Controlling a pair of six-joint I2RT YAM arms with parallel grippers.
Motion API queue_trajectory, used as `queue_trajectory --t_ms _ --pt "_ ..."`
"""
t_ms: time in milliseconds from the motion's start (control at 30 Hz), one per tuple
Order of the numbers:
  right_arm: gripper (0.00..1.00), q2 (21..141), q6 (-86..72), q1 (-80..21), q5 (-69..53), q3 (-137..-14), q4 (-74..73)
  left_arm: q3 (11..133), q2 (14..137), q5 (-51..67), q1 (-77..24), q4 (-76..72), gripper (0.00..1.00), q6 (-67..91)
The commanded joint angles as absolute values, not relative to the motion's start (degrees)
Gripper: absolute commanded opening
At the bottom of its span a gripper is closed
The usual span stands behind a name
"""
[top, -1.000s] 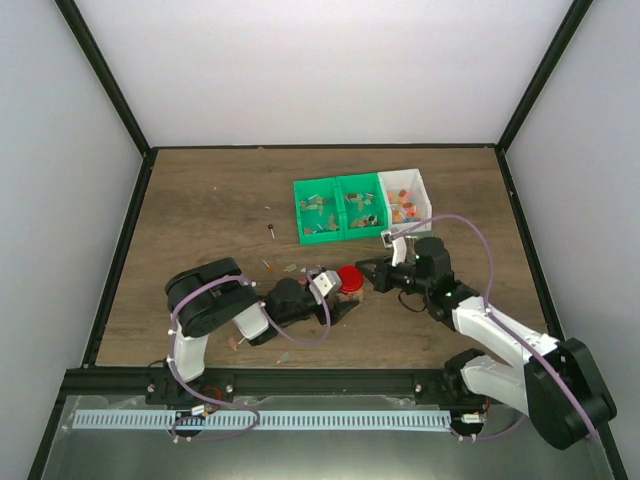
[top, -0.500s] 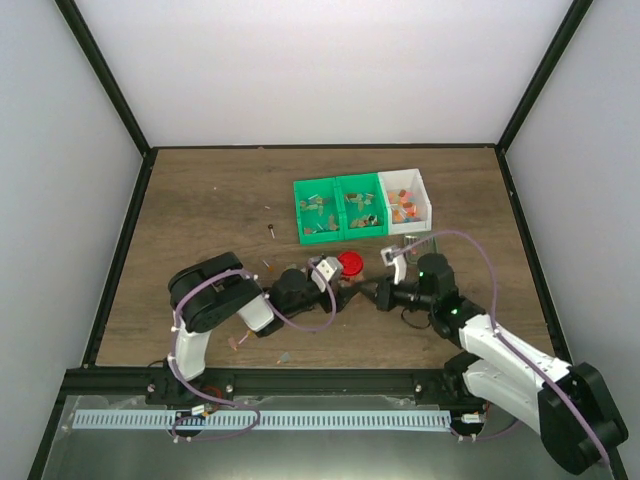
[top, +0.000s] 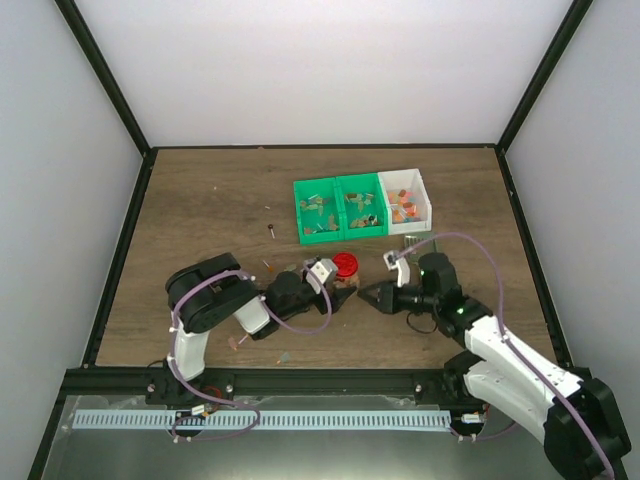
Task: Pack the candies
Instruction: Screw the bottle lid onto the packing bottle.
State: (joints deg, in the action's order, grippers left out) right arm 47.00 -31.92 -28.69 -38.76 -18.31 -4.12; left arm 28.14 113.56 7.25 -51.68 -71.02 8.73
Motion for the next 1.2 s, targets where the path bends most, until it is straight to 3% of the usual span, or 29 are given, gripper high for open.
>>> queue_trajectory --t_ms 0,167,433,767,1167 --pt "0.20 49.59 -30.15 -23.91 -31.86 -26.27 -7.73 20.67 115.40 9.62 -51.50 -59.28 0.65 8.79" --pt "0.25 57.04 -29.11 -21.98 -37.60 -29.64 -0.20 18.75 115.50 11.12 -51.48 -60.79 0.65 7.56" --pt "0.20 70.44 -19.90 -24.47 -44.59 -37.80 -1.36 19.57 115.91 12.27 -51.54 -58.74 0.65 5.65" --pt "0.16 75.16 -18.24 -26.50 -43.91 -40.01 -0.79 19.51 116.51 12.26 -51.50 -59.37 0.65 5.78" --pt "0.21 76.20 -17.53 -27.59 -42.91 -38.59 -0.25 18.92 117.10 13.17 -51.50 -61.70 0.65 6.41"
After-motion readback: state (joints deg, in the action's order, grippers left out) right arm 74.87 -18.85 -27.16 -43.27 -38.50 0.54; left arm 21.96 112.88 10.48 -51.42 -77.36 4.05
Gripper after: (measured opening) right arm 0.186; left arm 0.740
